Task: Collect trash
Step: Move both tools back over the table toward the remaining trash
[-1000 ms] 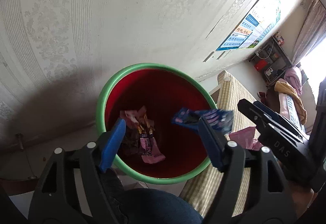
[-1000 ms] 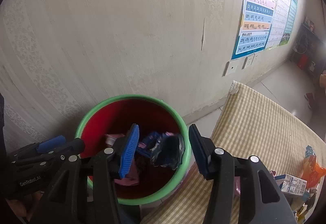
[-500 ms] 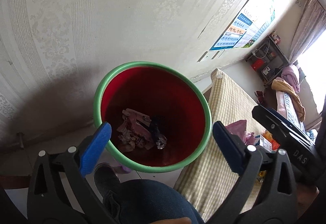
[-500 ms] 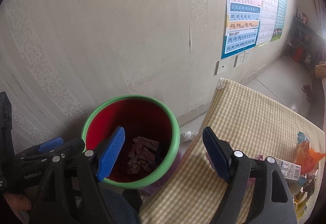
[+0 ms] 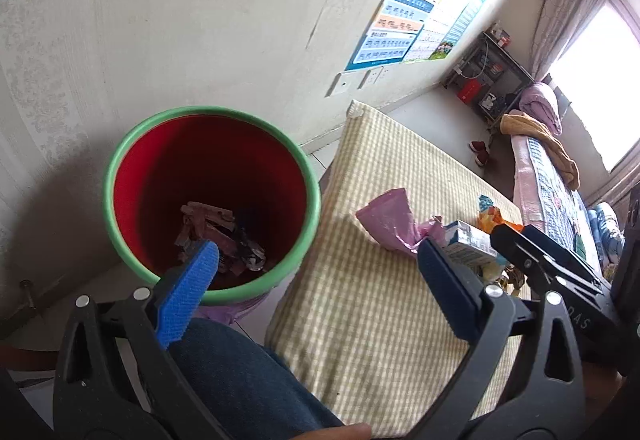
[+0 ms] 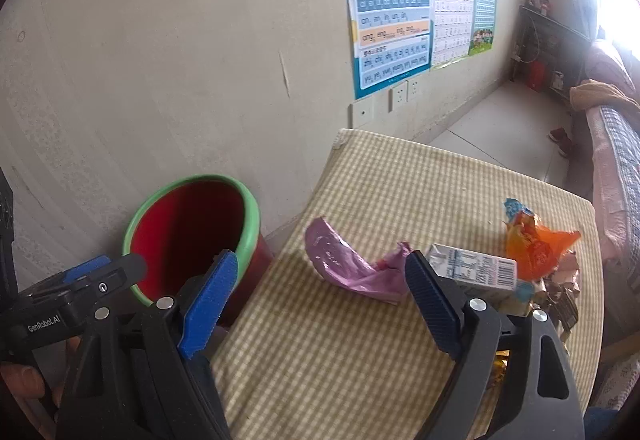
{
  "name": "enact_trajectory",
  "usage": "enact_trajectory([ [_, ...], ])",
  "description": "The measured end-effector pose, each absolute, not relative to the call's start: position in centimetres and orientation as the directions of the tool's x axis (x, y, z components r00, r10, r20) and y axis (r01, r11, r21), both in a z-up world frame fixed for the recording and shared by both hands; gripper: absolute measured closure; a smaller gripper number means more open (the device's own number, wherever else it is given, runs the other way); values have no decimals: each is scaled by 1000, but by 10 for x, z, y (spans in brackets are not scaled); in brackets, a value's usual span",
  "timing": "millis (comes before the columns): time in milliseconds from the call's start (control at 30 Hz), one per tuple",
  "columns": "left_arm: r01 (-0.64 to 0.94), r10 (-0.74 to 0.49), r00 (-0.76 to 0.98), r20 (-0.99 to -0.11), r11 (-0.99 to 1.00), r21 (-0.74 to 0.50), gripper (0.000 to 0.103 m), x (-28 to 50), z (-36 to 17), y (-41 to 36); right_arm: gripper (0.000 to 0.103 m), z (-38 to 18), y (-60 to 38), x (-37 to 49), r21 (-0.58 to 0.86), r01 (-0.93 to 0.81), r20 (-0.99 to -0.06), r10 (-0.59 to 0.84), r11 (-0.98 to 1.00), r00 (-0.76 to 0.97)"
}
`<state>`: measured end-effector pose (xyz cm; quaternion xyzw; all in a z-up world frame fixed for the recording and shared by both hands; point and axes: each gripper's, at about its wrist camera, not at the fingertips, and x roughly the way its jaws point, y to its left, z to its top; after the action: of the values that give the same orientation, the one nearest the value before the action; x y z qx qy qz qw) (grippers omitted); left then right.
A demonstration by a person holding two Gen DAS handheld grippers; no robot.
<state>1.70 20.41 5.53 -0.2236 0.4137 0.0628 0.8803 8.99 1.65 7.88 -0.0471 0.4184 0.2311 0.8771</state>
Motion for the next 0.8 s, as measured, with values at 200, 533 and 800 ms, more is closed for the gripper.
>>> enact_trajectory([
  [200,-219,-120,642,-757,918,-331,6,26,58,159,20,79,-43,80,80,-373,-758,299,924,579],
  [533,-112,-192,611,-768,939,-324,6,39,53,92,20,68,-141,69,63,-213,-777,182,975,603],
  [800,-86,-201,588,-783,948,-307,6,54,45,64,20,62,-191,67,52,-123,-784,117,991,609],
])
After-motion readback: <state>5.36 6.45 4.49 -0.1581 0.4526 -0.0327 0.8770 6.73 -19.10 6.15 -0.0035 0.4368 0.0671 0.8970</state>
